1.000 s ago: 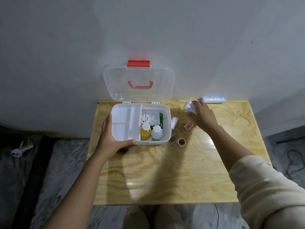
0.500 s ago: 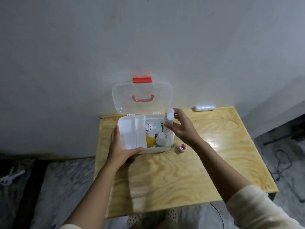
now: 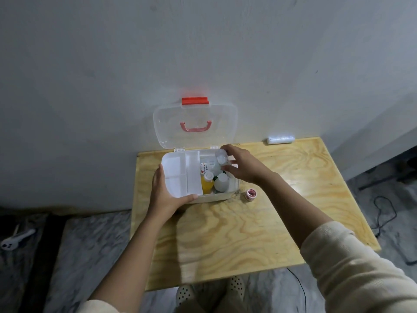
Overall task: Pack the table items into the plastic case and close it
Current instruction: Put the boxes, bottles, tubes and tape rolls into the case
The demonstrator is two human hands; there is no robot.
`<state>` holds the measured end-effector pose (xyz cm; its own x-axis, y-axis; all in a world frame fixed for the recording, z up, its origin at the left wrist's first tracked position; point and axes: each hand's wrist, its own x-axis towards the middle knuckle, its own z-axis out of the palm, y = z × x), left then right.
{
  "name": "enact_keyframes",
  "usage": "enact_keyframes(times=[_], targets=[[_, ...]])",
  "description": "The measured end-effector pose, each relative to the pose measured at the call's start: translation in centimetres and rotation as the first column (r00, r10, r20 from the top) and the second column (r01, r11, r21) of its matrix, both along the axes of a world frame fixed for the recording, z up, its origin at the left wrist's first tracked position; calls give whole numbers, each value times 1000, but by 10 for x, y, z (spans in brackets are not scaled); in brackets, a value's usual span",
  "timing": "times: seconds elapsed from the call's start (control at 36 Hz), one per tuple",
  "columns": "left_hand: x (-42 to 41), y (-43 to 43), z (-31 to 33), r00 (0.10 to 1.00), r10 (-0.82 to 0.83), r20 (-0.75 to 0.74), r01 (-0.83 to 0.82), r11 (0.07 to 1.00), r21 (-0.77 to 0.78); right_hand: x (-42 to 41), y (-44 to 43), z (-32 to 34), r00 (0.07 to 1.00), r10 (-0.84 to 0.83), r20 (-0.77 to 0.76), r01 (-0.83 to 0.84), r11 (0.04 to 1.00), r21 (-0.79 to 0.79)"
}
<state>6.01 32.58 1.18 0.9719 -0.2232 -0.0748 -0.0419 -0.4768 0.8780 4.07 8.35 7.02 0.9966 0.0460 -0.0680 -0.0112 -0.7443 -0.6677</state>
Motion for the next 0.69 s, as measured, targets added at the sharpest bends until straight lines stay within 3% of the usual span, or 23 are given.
enact_keyframes(times=[0.53, 0.69], targets=[[0, 0, -2, 1000, -3, 10, 4, 1000, -29, 8, 12, -18, 981, -192, -41, 194, 977, 82], [0, 1, -3, 1000, 2, -6, -2, 1000, -18, 8, 11, -16, 988, -154, 16, 153, 987, 39]])
